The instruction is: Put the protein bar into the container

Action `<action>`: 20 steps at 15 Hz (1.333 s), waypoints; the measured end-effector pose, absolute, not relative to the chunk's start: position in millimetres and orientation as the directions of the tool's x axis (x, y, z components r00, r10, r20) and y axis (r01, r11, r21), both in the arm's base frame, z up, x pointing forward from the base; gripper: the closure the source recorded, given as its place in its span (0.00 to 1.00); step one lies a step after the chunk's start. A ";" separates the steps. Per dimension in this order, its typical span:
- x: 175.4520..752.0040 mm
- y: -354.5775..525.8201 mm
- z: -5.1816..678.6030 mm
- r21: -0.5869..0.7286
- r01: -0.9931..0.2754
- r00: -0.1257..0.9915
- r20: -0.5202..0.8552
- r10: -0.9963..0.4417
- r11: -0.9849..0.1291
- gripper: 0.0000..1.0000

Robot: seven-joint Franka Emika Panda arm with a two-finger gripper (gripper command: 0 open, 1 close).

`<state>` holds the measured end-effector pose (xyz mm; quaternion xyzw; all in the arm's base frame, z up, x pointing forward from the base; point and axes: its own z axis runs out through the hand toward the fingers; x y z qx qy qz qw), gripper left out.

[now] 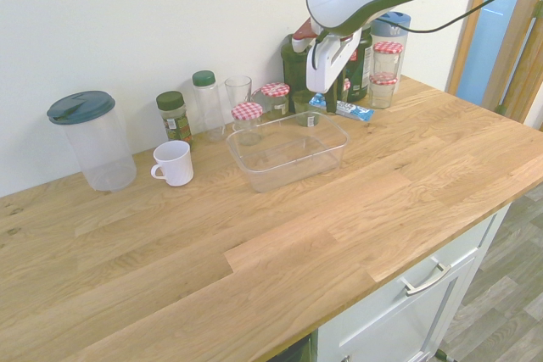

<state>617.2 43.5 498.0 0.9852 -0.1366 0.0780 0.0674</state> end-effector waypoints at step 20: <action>652.7 72.3 416.3 0.155 -0.178 0.982 0.088 -0.165 -0.972 1.00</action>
